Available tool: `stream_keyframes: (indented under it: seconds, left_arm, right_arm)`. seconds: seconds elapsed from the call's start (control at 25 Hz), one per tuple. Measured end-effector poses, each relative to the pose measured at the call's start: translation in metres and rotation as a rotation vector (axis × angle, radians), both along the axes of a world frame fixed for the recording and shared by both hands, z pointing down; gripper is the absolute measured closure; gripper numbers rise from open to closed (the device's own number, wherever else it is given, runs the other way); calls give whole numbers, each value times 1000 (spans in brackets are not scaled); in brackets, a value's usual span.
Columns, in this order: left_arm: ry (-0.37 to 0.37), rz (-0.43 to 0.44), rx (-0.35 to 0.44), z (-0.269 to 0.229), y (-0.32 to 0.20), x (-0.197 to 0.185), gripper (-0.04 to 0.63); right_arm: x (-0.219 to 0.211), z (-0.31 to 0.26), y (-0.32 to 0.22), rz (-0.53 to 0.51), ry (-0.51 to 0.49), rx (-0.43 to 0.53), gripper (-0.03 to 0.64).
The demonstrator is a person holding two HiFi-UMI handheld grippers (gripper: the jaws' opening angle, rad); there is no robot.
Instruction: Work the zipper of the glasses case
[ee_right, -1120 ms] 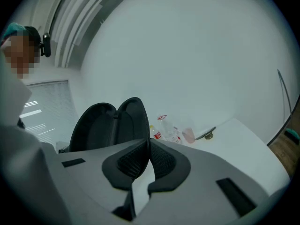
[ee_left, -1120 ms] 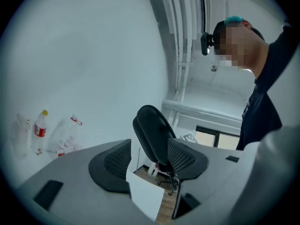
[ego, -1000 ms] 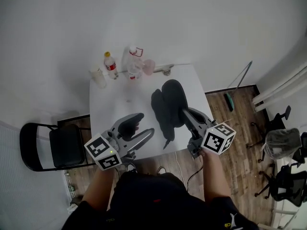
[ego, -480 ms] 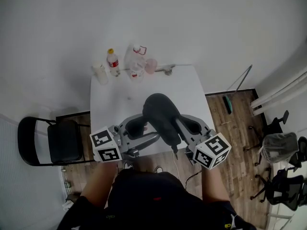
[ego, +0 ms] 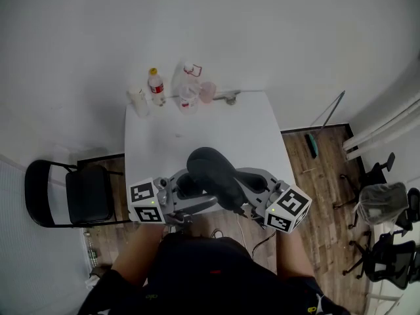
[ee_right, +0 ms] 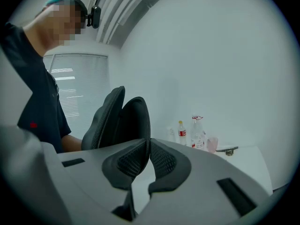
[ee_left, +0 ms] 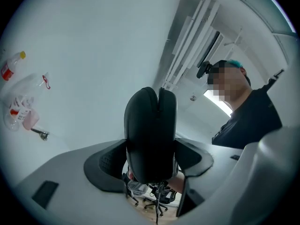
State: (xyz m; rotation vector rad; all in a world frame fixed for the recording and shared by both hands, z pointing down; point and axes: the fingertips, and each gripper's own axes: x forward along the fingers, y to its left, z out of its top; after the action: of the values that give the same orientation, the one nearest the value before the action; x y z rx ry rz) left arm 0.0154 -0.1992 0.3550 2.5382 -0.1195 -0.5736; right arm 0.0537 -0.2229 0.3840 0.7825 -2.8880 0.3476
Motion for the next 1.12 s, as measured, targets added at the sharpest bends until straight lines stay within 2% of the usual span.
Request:
stream_keyframes:
  seconds: [0.16, 0.32, 0.44, 0.64, 0.76, 0.96, 1.12]
  left_arm:
    - [38, 13, -26, -1, -2, -5, 274]
    - [102, 60, -55, -3, 0, -9, 293]
    - [126, 95, -54, -6, 5, -9, 301]
    - [198, 108, -68, -13, 2, -13, 312]
    - [199, 96, -73, -14, -1, -15, 331]
    - [165, 78, -51, -12, -4, -11, 334]
    - [111, 64, -11, -8, -1, -3, 334]
  right_arm:
    - [-3, -4, 5, -57, -50, -12, 581]
    - [-3, -13, 15, -178, -196, -115, 550]
    - [1, -22, 22, -237, -281, -158, 531]
    - [16, -34, 23, -277, -471, -265, 504]
    - [25, -35, 21, -277, -551, -306, 476]
    - [16, -34, 27, -295, -552, -317, 340]
    - [-8, -19, 32, -307, -489, -342, 311]
